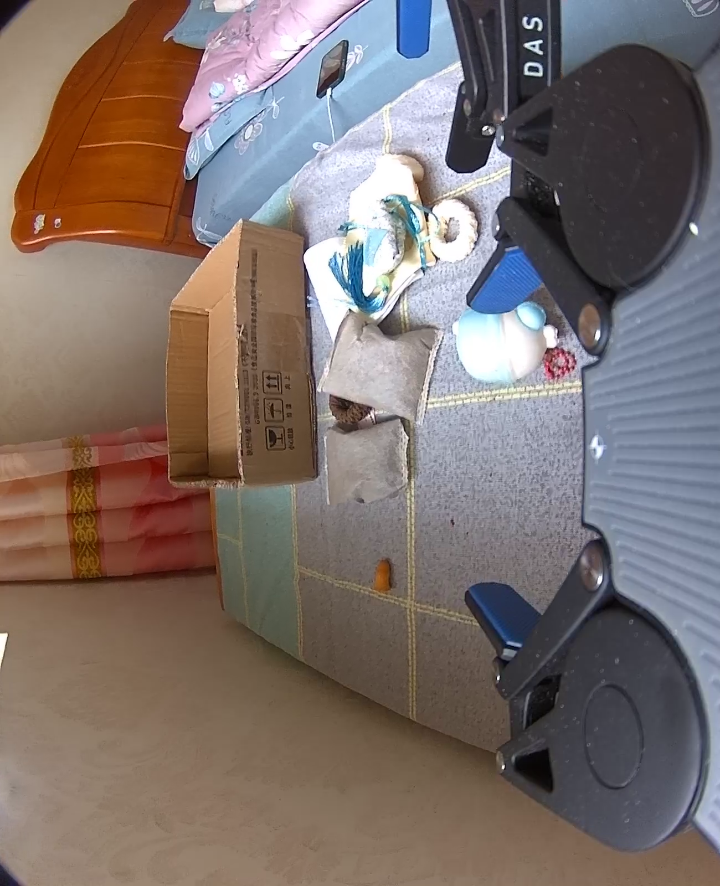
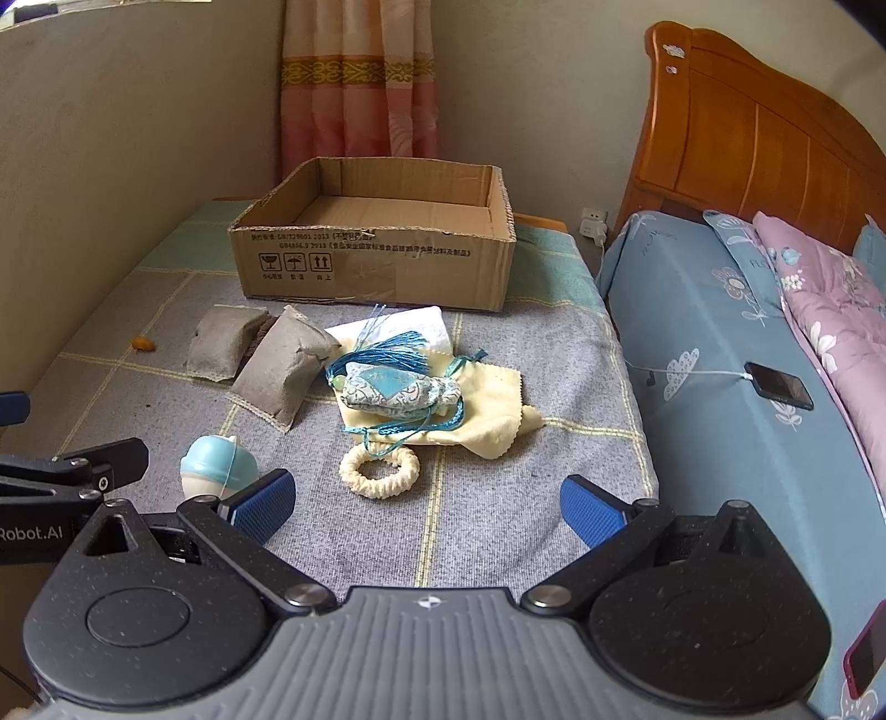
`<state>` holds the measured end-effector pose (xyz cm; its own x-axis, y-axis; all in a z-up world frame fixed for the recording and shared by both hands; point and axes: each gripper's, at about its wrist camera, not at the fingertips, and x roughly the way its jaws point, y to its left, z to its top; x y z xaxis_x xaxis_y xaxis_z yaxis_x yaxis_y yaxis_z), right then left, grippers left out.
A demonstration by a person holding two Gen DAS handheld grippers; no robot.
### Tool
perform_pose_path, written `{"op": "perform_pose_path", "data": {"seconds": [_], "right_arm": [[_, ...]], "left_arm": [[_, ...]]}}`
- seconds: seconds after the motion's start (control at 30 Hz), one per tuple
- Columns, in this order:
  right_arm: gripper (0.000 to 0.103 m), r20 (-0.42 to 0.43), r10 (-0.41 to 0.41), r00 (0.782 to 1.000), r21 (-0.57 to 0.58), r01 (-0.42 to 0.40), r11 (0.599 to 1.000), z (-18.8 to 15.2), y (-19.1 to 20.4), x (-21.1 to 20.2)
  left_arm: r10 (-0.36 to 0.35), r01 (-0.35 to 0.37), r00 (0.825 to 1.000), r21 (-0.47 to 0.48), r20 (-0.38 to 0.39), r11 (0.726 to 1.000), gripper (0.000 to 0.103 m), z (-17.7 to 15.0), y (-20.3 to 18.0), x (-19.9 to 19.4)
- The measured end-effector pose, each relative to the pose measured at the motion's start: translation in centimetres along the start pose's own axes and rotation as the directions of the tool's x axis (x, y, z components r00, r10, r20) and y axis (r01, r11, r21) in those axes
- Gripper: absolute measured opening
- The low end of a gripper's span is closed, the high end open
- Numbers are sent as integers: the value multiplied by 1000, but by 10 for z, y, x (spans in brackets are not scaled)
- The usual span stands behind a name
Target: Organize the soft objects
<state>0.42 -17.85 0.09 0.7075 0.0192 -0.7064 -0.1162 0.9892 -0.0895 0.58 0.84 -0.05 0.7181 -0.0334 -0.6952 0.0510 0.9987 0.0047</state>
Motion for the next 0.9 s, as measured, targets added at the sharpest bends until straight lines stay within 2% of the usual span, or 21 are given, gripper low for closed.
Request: {"op": "perform_pose_path", "data": {"seconds": [0.2, 0.33, 0.57, 0.7, 0.9], "right_arm": [[103, 25, 53, 998, -92, -51, 995, -3, 2, 11], [103, 25, 144, 989, -142, -139, 980, -6, 3, 22], [103, 1, 279, 960, -298, -266, 917, -15, 24, 38], [103, -30, 282, 959, -391, -271, 879, -21, 44, 50], [103, -26, 265, 964, -511, -241, 825, -26, 70, 65]], "left_arm": [[19, -17, 1000, -60, 18, 998, 103, -2, 22, 5], [52, -49, 998, -99, 19, 994, 103, -2, 39, 13], [86, -85, 996, -145, -3, 986, 103, -7, 62, 33], [94, -97, 995, -145, -28, 985, 103, -10, 68, 43], [78, -84, 996, -149, -42, 985, 103, -11, 77, 54]]}}
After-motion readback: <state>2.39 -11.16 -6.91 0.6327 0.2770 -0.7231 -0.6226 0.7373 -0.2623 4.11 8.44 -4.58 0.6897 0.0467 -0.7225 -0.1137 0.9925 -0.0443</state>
